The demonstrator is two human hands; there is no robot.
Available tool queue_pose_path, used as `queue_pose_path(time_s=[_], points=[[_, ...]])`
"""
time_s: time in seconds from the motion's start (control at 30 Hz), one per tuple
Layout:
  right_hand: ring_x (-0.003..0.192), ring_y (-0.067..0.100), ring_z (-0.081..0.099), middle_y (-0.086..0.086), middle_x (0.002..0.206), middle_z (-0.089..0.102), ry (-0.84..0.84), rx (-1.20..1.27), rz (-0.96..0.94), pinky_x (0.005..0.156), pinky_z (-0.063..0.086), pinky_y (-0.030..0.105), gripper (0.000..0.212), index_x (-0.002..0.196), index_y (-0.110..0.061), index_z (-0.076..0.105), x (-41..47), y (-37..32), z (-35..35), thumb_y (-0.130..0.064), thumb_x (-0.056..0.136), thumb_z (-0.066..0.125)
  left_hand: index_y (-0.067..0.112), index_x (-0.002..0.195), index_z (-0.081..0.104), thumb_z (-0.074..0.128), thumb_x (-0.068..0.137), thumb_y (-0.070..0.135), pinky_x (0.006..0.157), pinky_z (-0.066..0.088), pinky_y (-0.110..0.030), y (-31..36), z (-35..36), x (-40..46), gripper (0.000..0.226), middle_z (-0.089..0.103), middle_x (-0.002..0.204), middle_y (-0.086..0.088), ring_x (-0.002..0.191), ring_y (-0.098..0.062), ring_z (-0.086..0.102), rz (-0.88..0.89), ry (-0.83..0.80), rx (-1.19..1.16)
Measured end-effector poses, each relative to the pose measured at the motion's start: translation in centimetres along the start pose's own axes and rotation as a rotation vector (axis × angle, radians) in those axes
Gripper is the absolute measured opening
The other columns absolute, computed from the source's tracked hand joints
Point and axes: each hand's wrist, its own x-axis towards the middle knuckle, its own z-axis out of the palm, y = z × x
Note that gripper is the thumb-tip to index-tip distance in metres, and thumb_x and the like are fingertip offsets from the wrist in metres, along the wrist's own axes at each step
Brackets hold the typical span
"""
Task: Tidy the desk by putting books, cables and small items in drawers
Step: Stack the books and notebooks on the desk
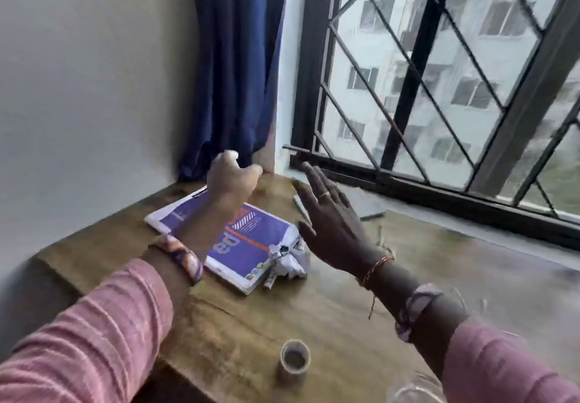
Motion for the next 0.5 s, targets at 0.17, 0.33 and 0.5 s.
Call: queue_pose_path(time_s=[0.17,0.33,0.5], points=[[0.146,0.027,-0.003,0.013,0.158,-0.002,-0.505,0.074,-0.092,0.117,0.007,0.039,0.073,0.146,-0.015,0.024,-2.9,-1.5,5.8,-0.026,0.083,0.058,0.009,0.066,0.046,0.050,0.088,0.012,0.062,0.035,-0.025,-7.1,-2.7,0.3,0.023,0.050,0.056,-0.011,0.057,-0.027,0.051,-0.460,-0.020,-0.113],[0.146,0.029,-0.004,0.013,0.157,-0.003,-0.613,0.082,-0.119,0.117,0.008,0.046,0.064,0.143,-0.020,0.034,-4.2,-2.0,8.3,-0.023,0.080,0.046,0.011,0.069,0.040,0.049,0.089,0.018,0.062,0.030,-0.026,-9.3,-2.8,0.2,0.023,0.059,0.046,-0.009,0.060,-0.026,0.051,-0.719,0.070,-0.281],[0.146,0.026,-0.002,0.010,0.158,0.000,-0.592,0.057,-0.068,0.116,0.008,0.041,0.063,0.143,-0.022,0.031,-4.3,-1.6,8.0,-0.016,0.083,0.051,0.011,0.068,0.041,0.052,0.092,0.017,0.103,0.030,-0.040,-10.6,-2.5,1.7,0.026,0.050,0.074,-0.006,0.074,-0.022,0.049,-0.785,0.057,-0.468]])
